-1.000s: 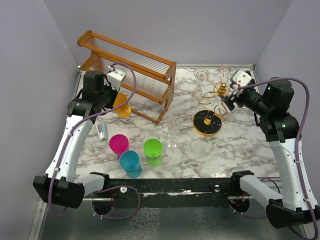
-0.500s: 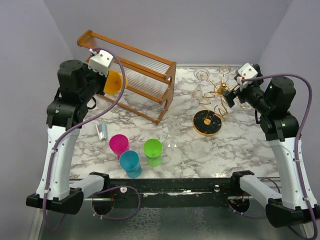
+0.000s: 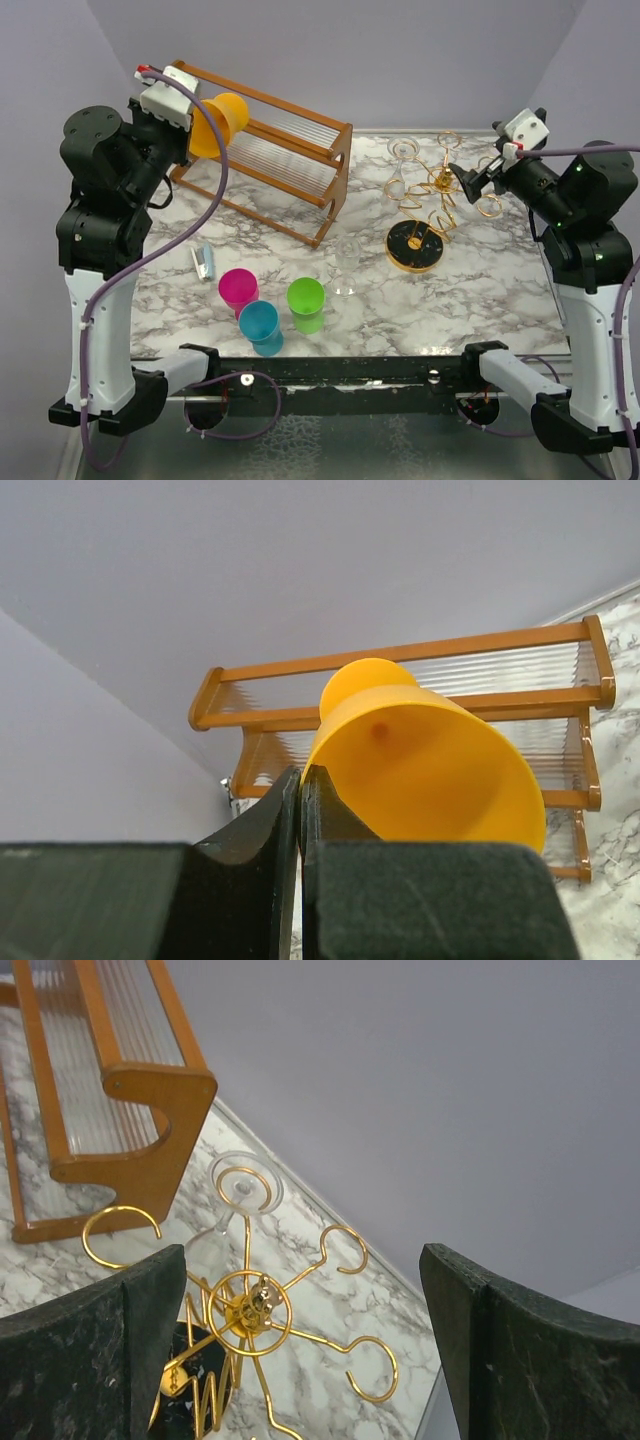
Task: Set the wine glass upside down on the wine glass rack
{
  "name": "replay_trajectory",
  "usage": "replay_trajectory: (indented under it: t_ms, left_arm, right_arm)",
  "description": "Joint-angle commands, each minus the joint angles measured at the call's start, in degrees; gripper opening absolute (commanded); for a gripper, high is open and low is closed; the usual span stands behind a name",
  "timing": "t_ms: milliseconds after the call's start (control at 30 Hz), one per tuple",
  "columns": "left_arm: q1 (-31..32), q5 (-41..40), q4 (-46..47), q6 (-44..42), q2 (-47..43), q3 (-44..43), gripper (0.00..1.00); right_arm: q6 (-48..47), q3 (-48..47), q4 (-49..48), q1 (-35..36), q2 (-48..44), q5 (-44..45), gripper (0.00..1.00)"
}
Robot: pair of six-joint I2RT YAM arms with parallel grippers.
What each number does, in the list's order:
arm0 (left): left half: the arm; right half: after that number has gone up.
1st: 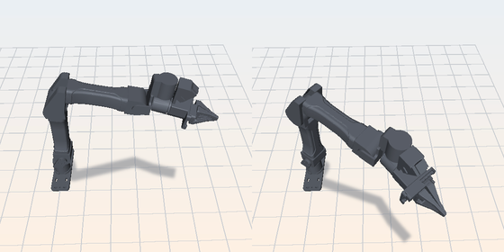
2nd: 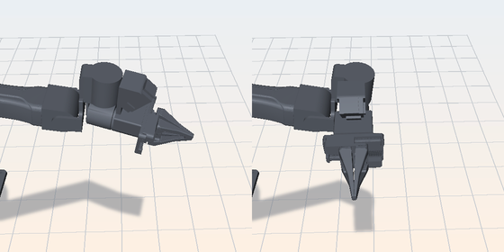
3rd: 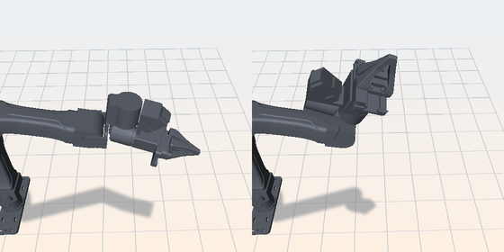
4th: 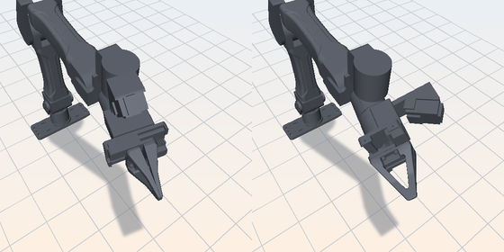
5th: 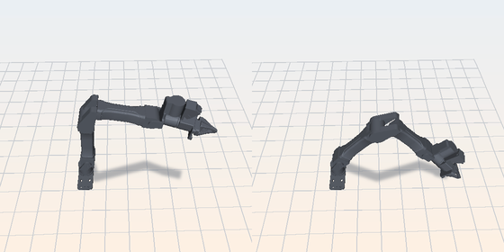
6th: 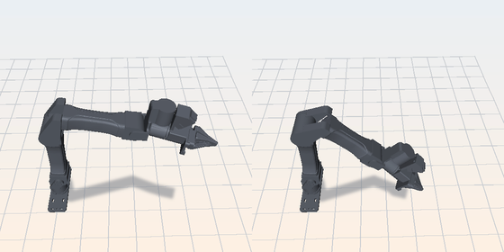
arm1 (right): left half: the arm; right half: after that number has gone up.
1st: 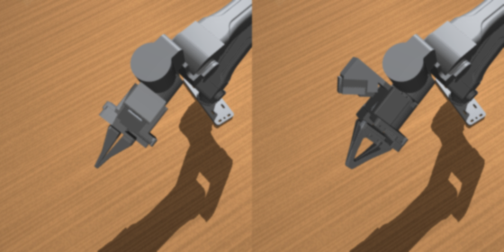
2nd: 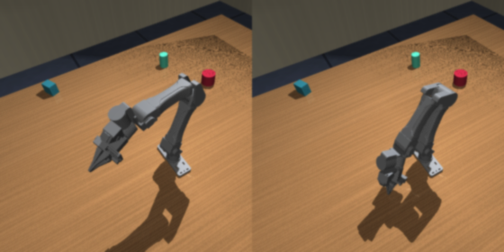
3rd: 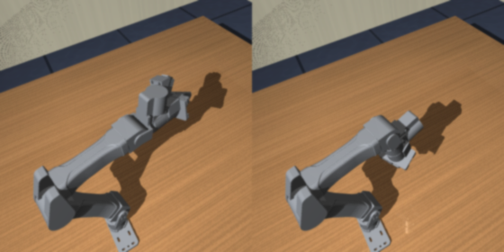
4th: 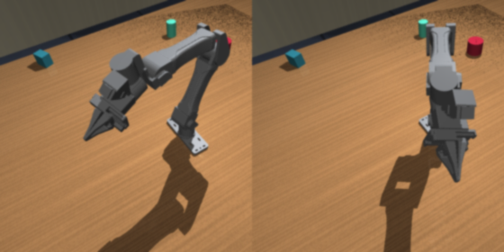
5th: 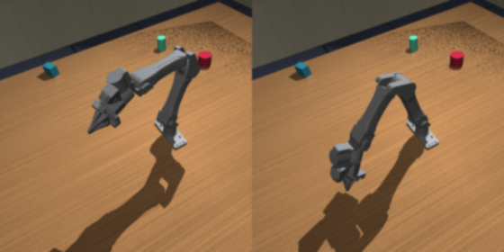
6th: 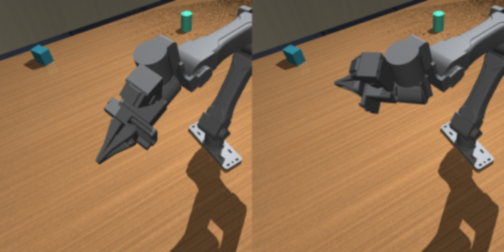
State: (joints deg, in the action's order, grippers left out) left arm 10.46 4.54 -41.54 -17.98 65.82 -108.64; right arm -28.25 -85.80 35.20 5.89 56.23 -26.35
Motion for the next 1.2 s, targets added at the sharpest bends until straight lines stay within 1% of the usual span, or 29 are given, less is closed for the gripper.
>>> replay_trajectory:
  t_ms: [0,33,133,200,433,600,767,867,1167]
  left_arm:
    - [-0.2,17.4,11.5,17.4,1.7,-1.2,0.10]
    - [-0.2,23.6,9.5,20.9,2.2,-1.1,0.00]
    - [-0.2,26.8,13.6,25.8,3.1,0.1,0.00]
    - [-0.2,28.4,16.3,28.7,4.0,0.5,0.00]
    - [-0.2,32.6,25.6,39.3,7.2,1.7,0.00]
    - [0.0,34.9,31.7,46.1,9.5,3.5,0.00]
    - [1.0,35.0,33.5,47.3,11.4,3.7,0.00]
    - [2.0,34.7,33.9,47.3,11.9,4.0,0.00]
    - [5.1,33.2,33.4,47.2,13.9,3.1,0.00]
  right_arm:
    - [3.3,-5.0,2.2,-0.2,1.5,-2.7,1.00]
    - [3.5,-5.9,2.5,-0.2,2.0,-3.8,1.00]
    - [4.2,-7.9,3.2,-0.2,3.2,-7.2,1.00]
    - [4.7,-9.4,3.9,-0.2,4.2,-7.9,1.00]
    - [11.1,-11.9,1.9,-0.2,6.7,-3.8,0.96]
    - [16.1,-11.8,1.1,-0.2,8.5,-5.8,0.96]
    - [18.4,-13.1,0.1,-0.2,9.5,-6.3,0.96]
    - [19.9,-14.5,-0.9,-0.2,10.2,-6.5,0.93]
    - [25.8,-17.4,-4.5,-0.2,14.0,-9.9,0.78]
